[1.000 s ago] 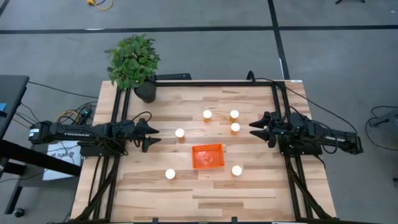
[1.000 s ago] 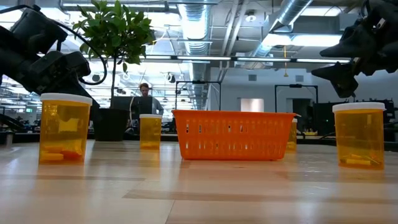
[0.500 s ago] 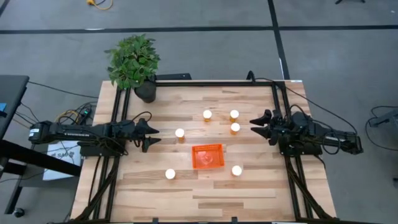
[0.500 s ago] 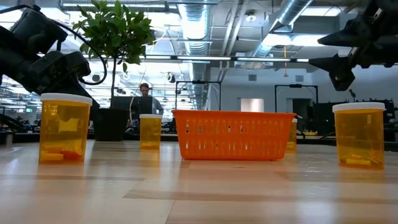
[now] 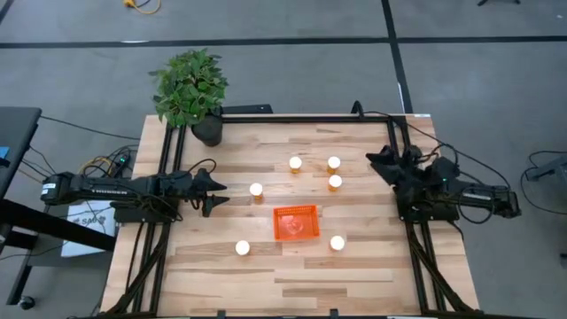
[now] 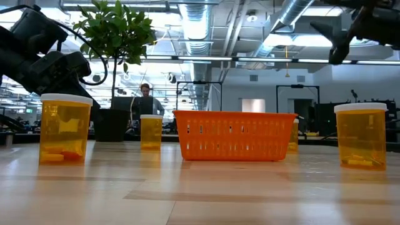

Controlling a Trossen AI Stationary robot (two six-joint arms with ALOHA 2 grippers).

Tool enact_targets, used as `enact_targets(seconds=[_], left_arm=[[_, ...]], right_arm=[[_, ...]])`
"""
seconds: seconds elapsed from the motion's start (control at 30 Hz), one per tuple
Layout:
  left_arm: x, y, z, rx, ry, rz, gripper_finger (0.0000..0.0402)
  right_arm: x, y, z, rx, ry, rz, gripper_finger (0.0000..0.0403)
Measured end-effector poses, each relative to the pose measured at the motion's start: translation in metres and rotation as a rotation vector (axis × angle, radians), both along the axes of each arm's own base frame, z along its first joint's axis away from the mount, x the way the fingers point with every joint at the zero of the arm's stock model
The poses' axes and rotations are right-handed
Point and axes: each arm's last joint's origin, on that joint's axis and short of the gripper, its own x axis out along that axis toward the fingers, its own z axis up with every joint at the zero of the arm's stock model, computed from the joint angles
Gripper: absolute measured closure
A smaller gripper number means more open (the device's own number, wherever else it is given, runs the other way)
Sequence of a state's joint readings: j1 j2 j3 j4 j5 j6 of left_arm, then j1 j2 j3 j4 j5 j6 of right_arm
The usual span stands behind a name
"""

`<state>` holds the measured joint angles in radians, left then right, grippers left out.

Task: Pick and place pill bottles into a basket
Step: Put the orange pill bottle into the orange bin

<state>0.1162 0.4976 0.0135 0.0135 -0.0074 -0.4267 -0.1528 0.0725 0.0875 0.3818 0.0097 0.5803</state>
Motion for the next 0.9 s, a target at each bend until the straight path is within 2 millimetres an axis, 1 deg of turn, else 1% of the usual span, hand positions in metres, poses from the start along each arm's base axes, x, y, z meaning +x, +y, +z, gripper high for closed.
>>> enact_targets(seconds=[0.1,0.17,0.27,0.37,0.43,0.57,0.7,0.8,0.9], left_arm=[[0.0,0.0,0.0,0.0,0.0,0.0,0.0156],[0.0,0.0,0.0,0.0,0.0,0.0,0.0156],[0.0,0.0,0.0,0.0,0.0,0.0,0.0156],[0.0,0.0,0.0,0.0,0.0,0.0,0.0156],[0.0,0.0,0.0,0.0,0.0,0.0,0.0156],[0.0,0.0,0.0,0.0,0.0,0.0,0.0156],[0.0,0.0,0.0,0.0,0.0,0.0,0.0156],[0.0,0.0,0.0,0.0,0.0,0.0,0.0156],[0.0,0.0,0.0,0.0,0.0,0.0,0.0156]], right_arm=[[0.0,0.0,0.01,0.008,-0.062,0.013,0.0175],[0.001,0.001,0.021,-0.018,-0.049,0.018,0.0175],[0.005,0.003,0.043,-0.116,0.017,0.053,0.0175],[0.01,0.006,0.066,-0.196,0.163,0.126,0.0175],[0.013,0.008,0.079,-0.225,0.305,0.186,0.0175],[0.019,0.011,0.096,-0.261,0.623,0.272,0.0175],[0.026,0.013,0.103,-0.281,0.87,0.324,0.0175],[0.031,0.016,0.106,-0.313,0.995,0.379,0.0175],[0.042,0.019,0.105,-0.373,1.093,0.427,0.0175]])
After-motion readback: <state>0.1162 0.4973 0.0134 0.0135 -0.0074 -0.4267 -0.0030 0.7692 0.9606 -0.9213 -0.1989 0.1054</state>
